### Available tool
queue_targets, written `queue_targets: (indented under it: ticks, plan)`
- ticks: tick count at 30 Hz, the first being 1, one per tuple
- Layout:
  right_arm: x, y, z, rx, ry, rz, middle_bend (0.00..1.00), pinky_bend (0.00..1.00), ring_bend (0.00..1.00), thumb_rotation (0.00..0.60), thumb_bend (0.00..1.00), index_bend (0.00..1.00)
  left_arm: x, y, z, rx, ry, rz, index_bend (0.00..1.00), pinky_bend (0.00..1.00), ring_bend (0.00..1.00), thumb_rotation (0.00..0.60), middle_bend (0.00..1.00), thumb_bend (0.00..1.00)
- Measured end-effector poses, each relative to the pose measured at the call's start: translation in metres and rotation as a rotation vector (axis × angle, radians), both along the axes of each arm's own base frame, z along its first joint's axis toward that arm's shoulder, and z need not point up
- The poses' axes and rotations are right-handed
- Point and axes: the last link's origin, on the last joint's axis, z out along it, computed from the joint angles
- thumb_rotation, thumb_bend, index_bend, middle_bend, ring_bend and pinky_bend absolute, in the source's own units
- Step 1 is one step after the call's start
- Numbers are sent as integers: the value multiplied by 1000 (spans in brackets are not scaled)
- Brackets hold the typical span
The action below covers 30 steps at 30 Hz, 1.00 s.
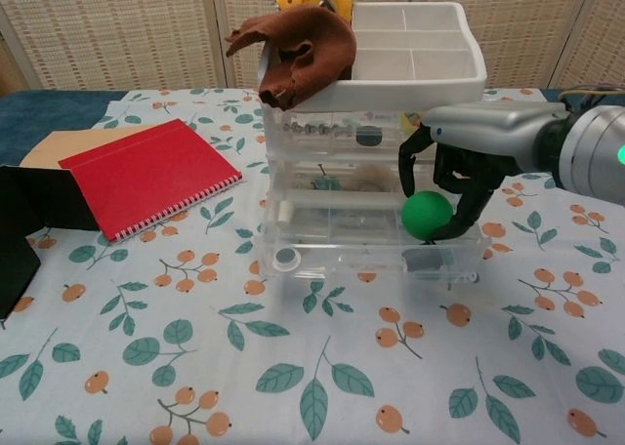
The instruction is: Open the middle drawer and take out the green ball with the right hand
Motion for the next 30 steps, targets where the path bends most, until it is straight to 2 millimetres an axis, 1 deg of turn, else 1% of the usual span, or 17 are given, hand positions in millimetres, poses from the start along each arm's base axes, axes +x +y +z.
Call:
queue_targets:
  ticks: [4, 10, 13, 17, 19, 23, 26, 30]
  plan:
    - [4, 3, 3, -7, -28, 19, 918, 1000, 1000, 600, 468, 599, 0, 0, 0, 1, 1, -2, 27, 58, 14, 600, 0, 144]
    - [10, 11, 16, -33, -99, 61, 919, 1000, 1000, 600, 467, 599, 2, -1, 1, 2, 0, -7, 27, 58, 14, 600, 0, 144]
    - [11, 17, 27, -56, -134, 79, 919, 1000, 1000, 600, 467, 599, 3, -1, 1, 1, 1, -11, 26, 58, 15, 600, 0, 144]
    - [3, 27, 48, -108, -166, 92, 919, 1000, 1000, 600, 471, 600, 5, 1, 0, -2, 1, -19, 27, 58, 14, 600, 0, 144]
    - [-4, 32, 59, -139, -171, 92, 919, 1000, 1000, 600, 472, 600, 7, 2, 0, -2, 0, -25, 27, 58, 14, 600, 0, 144]
    - [-31, 42, 80, -200, -175, 40, 919, 1000, 1000, 600, 473, 600, 11, 3, -1, -4, 0, -36, 27, 58, 14, 600, 0, 144]
    - [-52, 46, 89, -220, -185, -24, 919, 1000, 1000, 600, 472, 600, 13, 3, -2, -7, -1, -43, 27, 58, 14, 600, 0, 144]
    - [-81, 46, 93, -239, -177, -89, 919, 1000, 1000, 600, 472, 601, 16, 3, -3, -9, 0, -45, 27, 58, 14, 600, 0, 144]
